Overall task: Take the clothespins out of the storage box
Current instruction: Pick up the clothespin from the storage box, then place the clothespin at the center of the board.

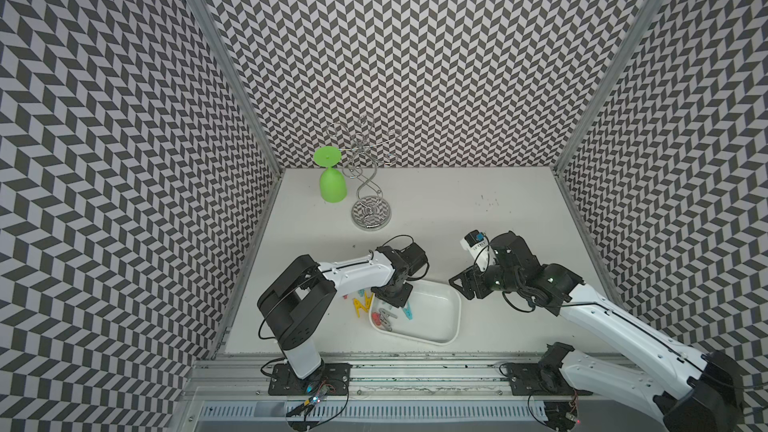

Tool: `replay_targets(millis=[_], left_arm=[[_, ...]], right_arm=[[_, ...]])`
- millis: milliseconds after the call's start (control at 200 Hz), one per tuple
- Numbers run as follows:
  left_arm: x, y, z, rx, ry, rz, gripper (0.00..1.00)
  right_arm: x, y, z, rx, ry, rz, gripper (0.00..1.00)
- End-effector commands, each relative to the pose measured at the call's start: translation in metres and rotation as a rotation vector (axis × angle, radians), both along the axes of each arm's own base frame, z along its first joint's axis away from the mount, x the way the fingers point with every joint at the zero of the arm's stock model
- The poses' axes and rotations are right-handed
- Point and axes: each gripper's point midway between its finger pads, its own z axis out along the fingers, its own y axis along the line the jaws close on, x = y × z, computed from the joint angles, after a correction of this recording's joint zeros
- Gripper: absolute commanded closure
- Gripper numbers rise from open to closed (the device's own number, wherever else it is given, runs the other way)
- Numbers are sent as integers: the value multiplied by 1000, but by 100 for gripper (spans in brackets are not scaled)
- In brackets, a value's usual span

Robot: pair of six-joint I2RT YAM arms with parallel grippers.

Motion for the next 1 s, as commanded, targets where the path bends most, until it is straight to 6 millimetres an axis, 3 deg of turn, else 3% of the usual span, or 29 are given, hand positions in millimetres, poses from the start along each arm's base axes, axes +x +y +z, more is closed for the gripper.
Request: replay_targets(millis=[0, 190, 406, 596, 721, 846, 997], left_arm=[[-2, -2, -8, -6, 12, 1, 71], [6, -6, 11, -18, -28, 3, 80], [30, -11, 66, -79, -179, 19, 82], [51, 16, 95, -137, -267, 168, 83], [64, 56, 95, -154, -273, 327, 82], [69, 96, 78, -124, -242, 455, 81], [79, 113, 60, -147, -209, 538, 79]], right_arm=[[5, 2, 6, 14, -27, 1, 25], [6, 2, 6, 12, -27, -3, 25], [6, 3, 4, 9, -24, -2, 25], [6, 3, 3, 8, -20, 4, 25], [6, 3, 4, 10, -23, 3, 25], [6, 3, 5, 11, -28, 1, 25], [6, 2, 6, 12, -30, -3, 25]])
